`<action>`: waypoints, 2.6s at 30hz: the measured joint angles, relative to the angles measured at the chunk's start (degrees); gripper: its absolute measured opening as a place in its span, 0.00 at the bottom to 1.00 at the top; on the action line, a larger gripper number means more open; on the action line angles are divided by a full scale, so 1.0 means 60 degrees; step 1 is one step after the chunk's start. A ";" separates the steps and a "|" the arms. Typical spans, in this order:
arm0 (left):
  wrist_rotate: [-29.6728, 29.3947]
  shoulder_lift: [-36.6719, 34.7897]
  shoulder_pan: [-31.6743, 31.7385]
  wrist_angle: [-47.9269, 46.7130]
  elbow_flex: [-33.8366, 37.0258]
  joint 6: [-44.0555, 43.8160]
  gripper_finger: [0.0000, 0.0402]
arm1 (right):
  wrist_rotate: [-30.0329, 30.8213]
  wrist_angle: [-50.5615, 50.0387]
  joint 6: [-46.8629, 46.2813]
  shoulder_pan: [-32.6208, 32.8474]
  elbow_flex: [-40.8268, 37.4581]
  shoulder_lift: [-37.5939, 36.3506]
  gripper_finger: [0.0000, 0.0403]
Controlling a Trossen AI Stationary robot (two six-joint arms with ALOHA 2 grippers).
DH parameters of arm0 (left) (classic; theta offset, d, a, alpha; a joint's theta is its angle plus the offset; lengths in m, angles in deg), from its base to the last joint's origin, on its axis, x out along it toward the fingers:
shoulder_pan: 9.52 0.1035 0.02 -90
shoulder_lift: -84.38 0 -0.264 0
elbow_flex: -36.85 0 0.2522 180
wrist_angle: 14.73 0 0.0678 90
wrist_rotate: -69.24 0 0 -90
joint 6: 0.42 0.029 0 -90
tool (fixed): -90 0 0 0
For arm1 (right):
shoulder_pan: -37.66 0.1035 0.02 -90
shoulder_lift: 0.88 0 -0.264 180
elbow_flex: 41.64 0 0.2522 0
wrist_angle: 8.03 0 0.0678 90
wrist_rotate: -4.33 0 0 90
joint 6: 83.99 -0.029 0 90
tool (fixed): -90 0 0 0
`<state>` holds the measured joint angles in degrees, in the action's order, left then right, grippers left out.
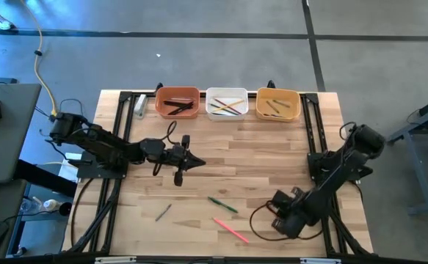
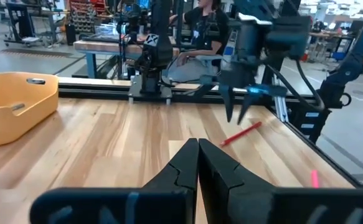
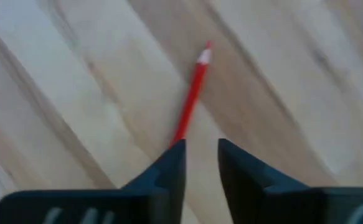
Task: Sort crayons/erasers/pens/pencils in bins
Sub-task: Put the red pencil into the white bin
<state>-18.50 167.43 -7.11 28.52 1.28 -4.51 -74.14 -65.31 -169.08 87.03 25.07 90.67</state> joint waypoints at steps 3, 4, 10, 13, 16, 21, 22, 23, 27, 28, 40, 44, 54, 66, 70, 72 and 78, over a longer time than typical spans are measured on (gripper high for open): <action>-0.0001 0.0000 -0.0008 0.0001 0.0000 -0.0135 0.00 | -0.0234 0.0018 -0.0218 -0.0036 0.0422 0.0553 0.31; -0.0012 0.0000 -0.0025 0.0001 0.0000 -0.0203 0.00 | -0.0276 0.0063 -0.0320 -0.0036 0.0510 0.0692 0.33; -0.0096 0.0000 -0.0046 0.0001 0.0000 -0.0396 0.00 | -0.0488 0.0282 -0.0885 -0.0036 0.0507 0.1004 0.38; -0.0193 0.0000 -0.0046 0.0001 0.0000 -0.0541 0.00 | -0.0514 0.0325 -0.1029 -0.0036 0.0397 0.1075 0.36; -0.0214 0.0000 -0.0043 0.0001 0.0000 -0.0547 0.00 | -0.0507 0.0414 -0.1029 -0.0036 0.0397 0.1143 0.32; -0.0330 0.0000 -0.0036 0.0001 0.0000 -0.1003 0.00 | -0.0521 0.0626 -0.1009 -0.0036 0.0415 0.1487 0.21; -0.0408 0.0000 -0.0028 0.0001 0.0000 -0.1149 0.00 | -0.0509 0.0624 -0.1008 -0.0036 0.0432 0.1580 0.20; -0.0507 0.0000 -0.0028 0.0001 0.0000 -0.1248 0.00 | -0.0500 0.0629 -0.0998 -0.0033 0.0440 0.1679 0.18; -0.0767 0.0000 -0.0028 -0.0003 0.0000 -0.1499 0.00 | -0.0506 0.0618 -0.0843 -0.0036 0.0437 0.1806 0.13; -0.0817 0.0000 -0.0023 -0.0002 0.0000 -0.1546 0.00 | -0.0477 0.0634 -0.0786 -0.0036 0.0440 0.1790 0.11; -0.1153 0.0138 0.0366 0.0033 0.0007 -0.2541 0.00 | 0.1321 0.0988 0.2098 -0.0479 0.0386 0.0786 0.02; -0.0678 0.0146 0.0343 0.0292 0.0007 -0.2472 0.00 | 0.2673 0.2278 0.4287 -0.1036 0.0397 0.0177 0.01; -0.0081 0.0144 -0.0192 0.1688 -0.0025 -0.1736 0.09 | 0.3574 0.8303 1.0364 -0.2905 0.0397 -0.0190 0.00; 0.0449 0.0422 -0.1340 0.1604 -0.1187 -0.0480 0.35 | 0.2966 1.0977 1.2264 -0.4041 0.0400 -0.0142 0.00; 0.0225 0.0635 -0.1456 0.1583 -0.1544 -0.0267 0.37 | 0.2827 1.1022 1.2270 -0.4047 0.0404 -0.0139 0.00; 0.0208 0.0700 -0.1522 0.1630 -0.1721 -0.0022 0.37 | 0.2823 1.1088 1.2304 -0.4040 0.0404 -0.0139 0.00; 0.0225 0.0765 -0.1681 0.1659 -0.2000 0.0425 0.26 | 0.2819 1.1192 1.2488 -0.4040 0.0404 -0.0139 0.00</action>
<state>-17.15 172.02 -17.20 38.47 -10.72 -1.96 -57.22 1.84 -94.15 62.79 27.50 89.84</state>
